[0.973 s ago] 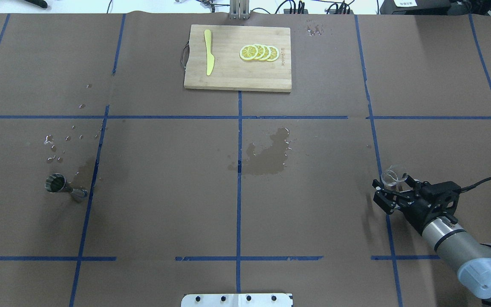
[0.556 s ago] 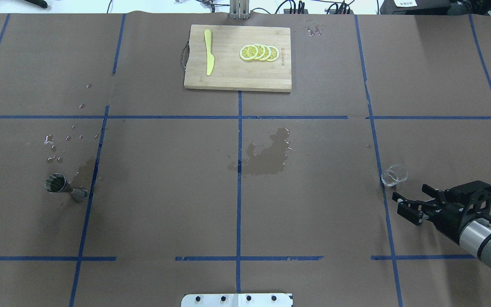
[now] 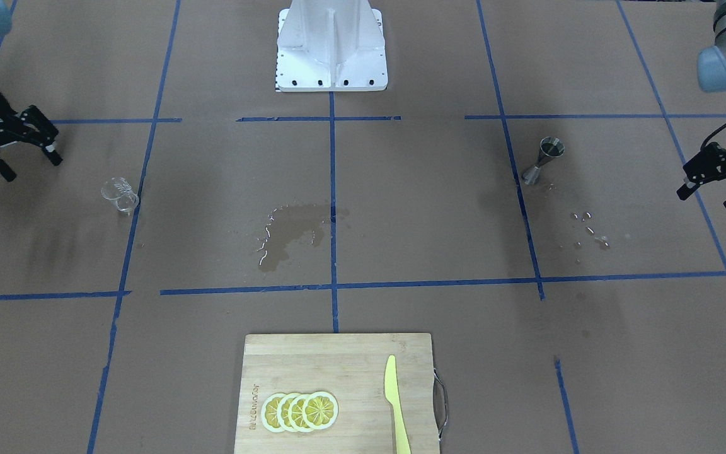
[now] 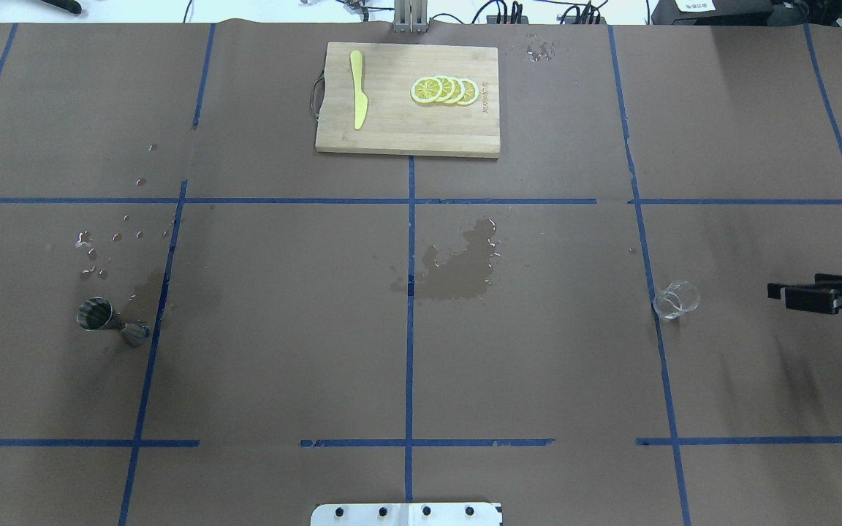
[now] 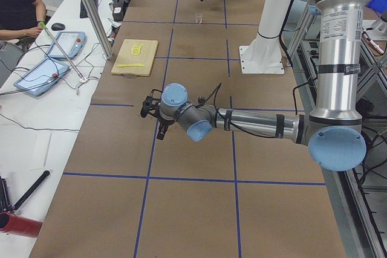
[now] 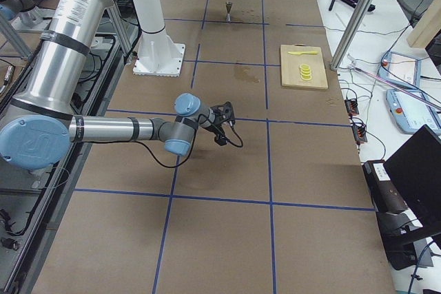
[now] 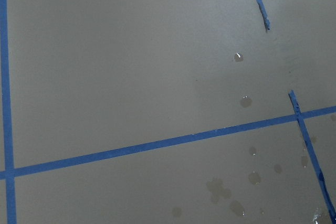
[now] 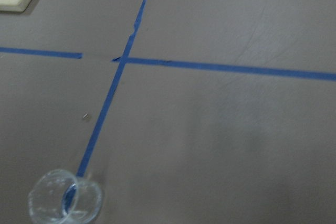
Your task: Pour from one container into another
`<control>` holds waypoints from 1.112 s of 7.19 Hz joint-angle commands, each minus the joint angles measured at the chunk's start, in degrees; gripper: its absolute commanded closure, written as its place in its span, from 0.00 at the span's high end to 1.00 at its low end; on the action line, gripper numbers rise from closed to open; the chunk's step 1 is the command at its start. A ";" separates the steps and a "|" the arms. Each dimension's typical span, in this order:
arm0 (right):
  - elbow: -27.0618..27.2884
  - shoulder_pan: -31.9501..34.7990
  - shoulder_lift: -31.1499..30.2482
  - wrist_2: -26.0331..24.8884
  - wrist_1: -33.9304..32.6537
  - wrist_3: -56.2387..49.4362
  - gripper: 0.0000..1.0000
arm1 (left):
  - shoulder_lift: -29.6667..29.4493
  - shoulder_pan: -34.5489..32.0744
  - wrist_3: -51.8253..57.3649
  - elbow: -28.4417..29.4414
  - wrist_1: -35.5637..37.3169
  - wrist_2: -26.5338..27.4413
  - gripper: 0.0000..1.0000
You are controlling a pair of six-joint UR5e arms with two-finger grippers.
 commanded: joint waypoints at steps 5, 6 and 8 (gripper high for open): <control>-5.46 35.09 20.63 28.17 -51.20 -41.20 1.00 | -0.26 -0.76 11.71 2.42 1.65 -0.51 1.00; -5.39 36.70 21.01 28.85 -55.73 -46.37 1.00 | -0.52 -5.21 18.29 3.47 5.58 -0.42 1.00; -5.65 38.55 23.90 28.85 -65.84 -50.88 1.00 | -3.49 -12.16 25.99 1.04 19.87 -0.51 1.00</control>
